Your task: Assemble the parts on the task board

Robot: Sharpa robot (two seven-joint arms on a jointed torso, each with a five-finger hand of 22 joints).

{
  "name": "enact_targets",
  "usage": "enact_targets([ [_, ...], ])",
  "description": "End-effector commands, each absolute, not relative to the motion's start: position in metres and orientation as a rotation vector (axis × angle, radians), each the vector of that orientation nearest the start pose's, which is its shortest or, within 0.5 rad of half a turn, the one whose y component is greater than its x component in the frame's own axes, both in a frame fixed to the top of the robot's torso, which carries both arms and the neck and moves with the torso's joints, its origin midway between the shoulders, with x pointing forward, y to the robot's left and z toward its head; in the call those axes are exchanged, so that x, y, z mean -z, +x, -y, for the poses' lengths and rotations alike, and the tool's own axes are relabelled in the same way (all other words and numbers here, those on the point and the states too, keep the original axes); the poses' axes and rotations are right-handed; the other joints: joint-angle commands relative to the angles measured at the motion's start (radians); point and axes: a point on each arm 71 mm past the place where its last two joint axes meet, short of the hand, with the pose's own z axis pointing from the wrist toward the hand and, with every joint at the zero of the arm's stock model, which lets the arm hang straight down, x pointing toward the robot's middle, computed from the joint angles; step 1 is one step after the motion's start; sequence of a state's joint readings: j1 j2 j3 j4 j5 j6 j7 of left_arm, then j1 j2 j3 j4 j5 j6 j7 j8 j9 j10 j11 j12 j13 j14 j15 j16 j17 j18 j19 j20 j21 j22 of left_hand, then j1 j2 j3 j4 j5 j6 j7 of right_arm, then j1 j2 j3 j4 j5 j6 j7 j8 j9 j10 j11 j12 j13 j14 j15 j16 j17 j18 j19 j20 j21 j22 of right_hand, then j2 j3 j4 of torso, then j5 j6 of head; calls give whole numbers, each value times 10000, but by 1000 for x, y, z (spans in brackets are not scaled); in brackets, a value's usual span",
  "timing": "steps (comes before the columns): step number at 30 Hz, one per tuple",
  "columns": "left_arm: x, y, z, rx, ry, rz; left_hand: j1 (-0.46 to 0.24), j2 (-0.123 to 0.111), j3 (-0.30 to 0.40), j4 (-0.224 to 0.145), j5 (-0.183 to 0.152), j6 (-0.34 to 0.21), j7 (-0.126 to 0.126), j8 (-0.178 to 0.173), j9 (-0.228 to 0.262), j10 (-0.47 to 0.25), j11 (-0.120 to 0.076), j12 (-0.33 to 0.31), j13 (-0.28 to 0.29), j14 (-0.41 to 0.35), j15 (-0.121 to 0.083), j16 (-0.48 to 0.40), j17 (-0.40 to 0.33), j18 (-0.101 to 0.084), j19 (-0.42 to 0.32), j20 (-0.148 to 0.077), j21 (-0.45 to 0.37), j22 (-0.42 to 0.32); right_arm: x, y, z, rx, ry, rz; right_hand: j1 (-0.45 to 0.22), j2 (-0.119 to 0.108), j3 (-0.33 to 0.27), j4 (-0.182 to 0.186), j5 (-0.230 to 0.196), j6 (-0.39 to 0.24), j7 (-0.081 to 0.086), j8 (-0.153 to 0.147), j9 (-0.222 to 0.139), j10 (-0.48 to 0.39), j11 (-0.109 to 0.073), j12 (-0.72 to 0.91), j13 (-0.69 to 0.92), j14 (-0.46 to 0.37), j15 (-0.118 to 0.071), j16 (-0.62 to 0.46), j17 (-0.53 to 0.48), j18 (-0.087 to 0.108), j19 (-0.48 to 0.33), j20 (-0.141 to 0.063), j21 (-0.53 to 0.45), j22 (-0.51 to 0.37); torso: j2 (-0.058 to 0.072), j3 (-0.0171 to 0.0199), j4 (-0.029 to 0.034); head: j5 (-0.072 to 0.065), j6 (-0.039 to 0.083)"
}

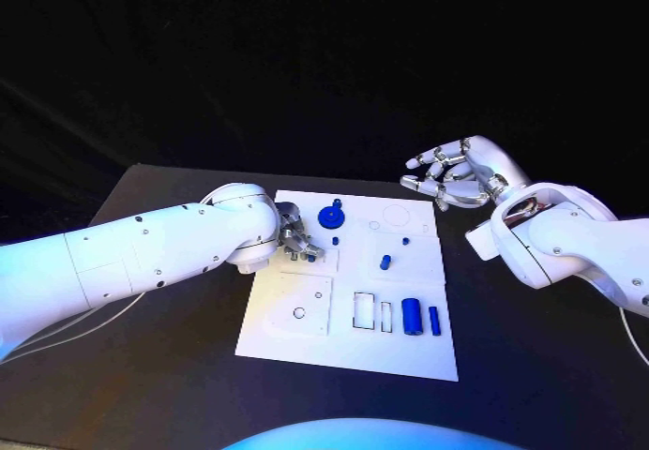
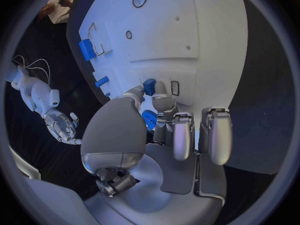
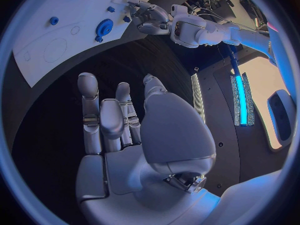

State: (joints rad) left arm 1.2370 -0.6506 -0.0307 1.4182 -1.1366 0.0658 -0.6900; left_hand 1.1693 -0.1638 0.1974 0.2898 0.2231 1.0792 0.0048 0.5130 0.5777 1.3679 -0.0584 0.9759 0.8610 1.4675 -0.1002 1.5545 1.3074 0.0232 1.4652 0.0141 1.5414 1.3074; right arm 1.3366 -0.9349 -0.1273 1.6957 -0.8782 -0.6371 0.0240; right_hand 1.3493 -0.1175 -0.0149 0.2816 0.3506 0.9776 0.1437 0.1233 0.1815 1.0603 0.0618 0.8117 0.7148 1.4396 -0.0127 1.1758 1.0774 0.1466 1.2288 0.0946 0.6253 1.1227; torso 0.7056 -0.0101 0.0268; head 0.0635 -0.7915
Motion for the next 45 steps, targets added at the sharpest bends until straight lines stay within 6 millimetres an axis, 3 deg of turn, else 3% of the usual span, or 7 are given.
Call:
enact_targets([
  [1, 211, 501, -162, 2611, -2173, -22538, -119, 68, -208, 12, 1, 29, 55, -59, -12, -4, 23, 34, 13, 985, -80, 49, 2459, -123, 792, -79, 27, 2251, 129, 467, 209, -9599, 3552, -14571, 34, 47, 50, 8, 46, -24, -28, 46, 10, -27, -41, -33, -10, -27, -22, -58, -6, 122, 74, -6, -36, -4, -11, -4, -2, 4, 19],
  [11, 205, 502, -165, 3250, -2945, -22534, -187, 262, -844, 13, 20, -131, 131, -166, -54, -278, 87, -369, -421, 912, -29, -118, 2202, -63, 644, -66, -128, 2040, 130, 469, 209, -9546, 3530, -14548, 22, 51, 46, 18, 40, -25, -28, 47, 11, -23, -40, -31, -16, -25, -22, -58, -4, 123, 76, -7, -42, -7, -48, -1, 15, 31, 78],
  [25, 175, 511, -174, 3665, -3396, -22163, -126, 370, -1228, 7, 38, -304, 211, -249, -82, -559, 160, -734, -829, 882, 31, -188, 2095, -6, 502, -38, -280, 1840, 132, 473, 211, -9473, 3663, -14562, 18, 60, 48, 23, 40, -27, -28, 48, 11, -19, -41, -30, -21, -30, -23, -79, -28, 127, 69, -8, -72, -22, -54, 8, 19, 115, 220],
  [30, 162, 521, -184, 3370, -3317, -22153, 451, 598, -1326, -17, 70, -1075, 561, -788, -390, -1449, 447, -1936, -2126, 868, 255, -218, 2056, 67, 307, 80, -494, 1571, 132, 473, 212, -9442, 3685, -14563, 13, 65, 48, 28, 40, -30, -27, 47, 11, -16, -40, -29, -26, -27, -23, -77, -22, 130, 66, -8, -90, -30, -57, 6, 26, 139, 266],
  [33, 154, 531, -189, 3141, -3277, -22022, 605, 649, -1297, 6, 73, -1211, 662, -938, -524, -1545, 535, -1952, -2161, 874, 337, -202, 2079, 71, 297, 154, -509, 1558, 132, 474, 212, -9411, 3704, -14553, 13, 65, 48, 28, 40, -30, -27, 47, 11, -16, -40, -29, -26, -27, -23, -77, -22, 130, 66, -8, -90, -30, -57, 10, 36, 145, 285],
  [36, 150, 539, -192, 2965, -3338, -21940, 607, 640, -1313, 14, 68, -1219, 678, -960, -552, -1558, 551, -1949, -2168, 873, 351, -205, 2074, 75, 285, 171, -522, 1542, 132, 474, 212, -9401, 3709, -14553, 13, 65, 48, 28, 40, -30, -27, 47, 11, -16, -40, -29, -26, -27, -23, -77, -22, 130, 66, -8, -90, -30, -35, 10, 0, 172, 331],
  [45, 149, 559, -195, 2354, -3461, -21829, 470, 654, -1512, 30, 45, -1297, 759, -1113, -739, -1590, 629, -1880, -2188, 900, 426, -140, 2170, 18, 438, 255, -365, 1755, 133, 474, 212, -9435, 3728, -14564, -2, 64, 42, 37, 38, -32, -26, 47, 11, -13, -39, -27, -31, -27, -23, -81, -25, 130, 68, -9, -97, -34, -35, 8, 32, 205, 356],
])
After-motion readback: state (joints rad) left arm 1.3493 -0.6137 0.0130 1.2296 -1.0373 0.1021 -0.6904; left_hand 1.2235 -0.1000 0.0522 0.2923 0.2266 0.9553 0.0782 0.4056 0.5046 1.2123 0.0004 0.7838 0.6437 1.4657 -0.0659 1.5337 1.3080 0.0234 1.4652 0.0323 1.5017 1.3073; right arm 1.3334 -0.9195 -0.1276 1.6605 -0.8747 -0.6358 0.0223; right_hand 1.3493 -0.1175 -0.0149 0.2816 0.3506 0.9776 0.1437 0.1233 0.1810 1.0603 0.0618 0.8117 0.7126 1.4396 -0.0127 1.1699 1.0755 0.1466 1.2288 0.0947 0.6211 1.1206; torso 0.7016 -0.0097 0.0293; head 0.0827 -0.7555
